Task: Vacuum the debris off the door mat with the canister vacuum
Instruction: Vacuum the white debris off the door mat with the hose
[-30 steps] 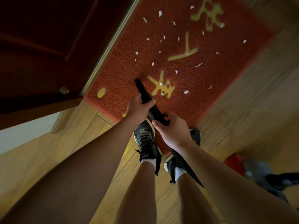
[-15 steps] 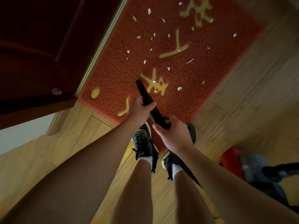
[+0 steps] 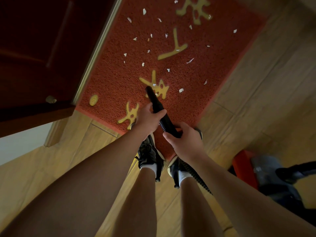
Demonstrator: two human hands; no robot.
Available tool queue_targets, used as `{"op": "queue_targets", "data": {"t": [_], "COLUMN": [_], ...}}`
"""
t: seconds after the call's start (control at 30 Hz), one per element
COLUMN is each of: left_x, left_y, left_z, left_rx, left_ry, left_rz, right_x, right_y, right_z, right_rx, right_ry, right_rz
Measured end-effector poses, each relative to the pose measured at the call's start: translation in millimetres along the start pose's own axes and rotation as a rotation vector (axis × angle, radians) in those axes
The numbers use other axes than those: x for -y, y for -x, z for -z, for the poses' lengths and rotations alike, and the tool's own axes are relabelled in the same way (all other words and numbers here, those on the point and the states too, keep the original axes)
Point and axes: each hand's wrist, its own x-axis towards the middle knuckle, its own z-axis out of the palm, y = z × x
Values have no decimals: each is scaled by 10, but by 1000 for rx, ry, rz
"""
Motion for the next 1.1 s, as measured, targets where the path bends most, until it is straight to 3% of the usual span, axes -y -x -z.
{"op": "queue_targets", "data": {"t": [1.1], "left_x": [99], "left_y": [277], "left_z": [-395], "left_rx": [53], "left_ry": [48], "left_rz": [95], "right_x": [-388], "right_y": [189], "right_z": [174], "right_rx": [61], "right_ry": [24], "right_rz": [-74]}}
